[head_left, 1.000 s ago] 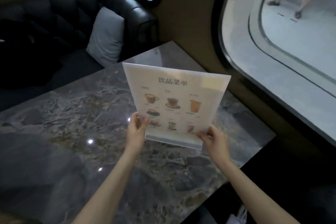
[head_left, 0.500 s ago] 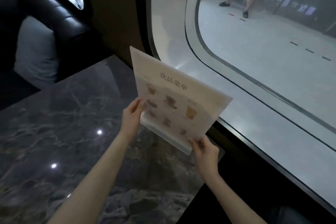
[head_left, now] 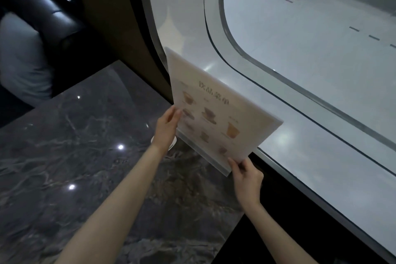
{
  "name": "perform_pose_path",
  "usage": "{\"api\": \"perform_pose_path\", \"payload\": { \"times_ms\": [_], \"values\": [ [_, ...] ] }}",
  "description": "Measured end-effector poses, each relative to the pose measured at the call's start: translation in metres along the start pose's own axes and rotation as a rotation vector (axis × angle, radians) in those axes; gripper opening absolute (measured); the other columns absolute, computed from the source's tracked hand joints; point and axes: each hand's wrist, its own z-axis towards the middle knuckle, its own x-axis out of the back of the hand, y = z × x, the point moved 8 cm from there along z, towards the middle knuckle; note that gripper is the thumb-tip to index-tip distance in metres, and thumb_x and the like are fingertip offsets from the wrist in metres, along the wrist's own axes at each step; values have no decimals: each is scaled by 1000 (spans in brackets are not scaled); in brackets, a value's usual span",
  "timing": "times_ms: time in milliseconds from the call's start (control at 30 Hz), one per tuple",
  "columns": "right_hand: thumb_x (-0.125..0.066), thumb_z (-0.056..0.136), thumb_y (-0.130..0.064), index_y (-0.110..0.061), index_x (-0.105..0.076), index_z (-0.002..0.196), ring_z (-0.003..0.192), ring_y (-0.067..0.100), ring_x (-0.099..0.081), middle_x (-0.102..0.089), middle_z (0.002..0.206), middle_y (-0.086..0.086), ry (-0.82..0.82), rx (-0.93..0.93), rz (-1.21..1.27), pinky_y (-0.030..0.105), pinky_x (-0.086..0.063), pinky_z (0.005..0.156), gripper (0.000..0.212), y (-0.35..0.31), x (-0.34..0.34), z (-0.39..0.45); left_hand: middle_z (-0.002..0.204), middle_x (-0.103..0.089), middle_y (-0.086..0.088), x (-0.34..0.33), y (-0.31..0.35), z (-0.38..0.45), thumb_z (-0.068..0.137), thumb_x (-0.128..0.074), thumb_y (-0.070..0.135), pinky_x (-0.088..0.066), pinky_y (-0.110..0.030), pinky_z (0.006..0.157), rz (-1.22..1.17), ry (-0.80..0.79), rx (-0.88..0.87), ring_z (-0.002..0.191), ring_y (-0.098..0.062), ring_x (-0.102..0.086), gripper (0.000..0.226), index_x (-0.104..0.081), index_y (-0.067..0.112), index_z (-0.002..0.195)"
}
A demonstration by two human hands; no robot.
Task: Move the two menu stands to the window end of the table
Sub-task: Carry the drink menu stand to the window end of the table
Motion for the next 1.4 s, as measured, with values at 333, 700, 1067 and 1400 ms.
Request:
{"api": "perform_pose_path", "payload": {
  "times_ms": [333, 700, 1067, 1400],
  "values": [
    [-68, 80, -9, -2, -63, 74, 57, 26, -59, -60, 59, 12, -18, -32, -12, 6, -34, 49, 10, 9, -3, 4, 109, -63, 1, 1, -7, 9, 96, -44, 23, -43, -45, 103, 124, 1, -3, 109, -19, -59, 23, -57, 16, 113],
    [-62, 84, -9, -2, -63, 87, 69, 41, -59, -65, 72, 26, -114, 31, -28, 28, -37, 53, 8, 0, -9, 0, 98, -58, 5, 8, -4, 4, 98, -38, 24, -42, -16, 73, 256, 31, -57, 85, -7, -52, 26, -54, 13, 115],
    [-51, 91, -19, -5, -56, 95, 76, 27, -61, -64, 83, 10, -275, -30, -209, 29, -42, 61, 15, -4, -15, -5, 134, -53, -6, 15, 0, -8, 97, -41, 24, -33, -19, 94, 498, 48, -33, 122, -16, -48, 40, -42, 10, 135],
    [-45, 90, -31, -6, -57, 93, 73, 33, -64, -67, 84, 14, -414, 195, -761, 32, -45, 53, 28, -59, -21, -34, 98, -66, -14, 62, 12, -71, 90, -48, 20, -42, -36, 65, 1155, 136, -270, 90, -37, -61, 22, -65, 8, 99]
  ]
}}
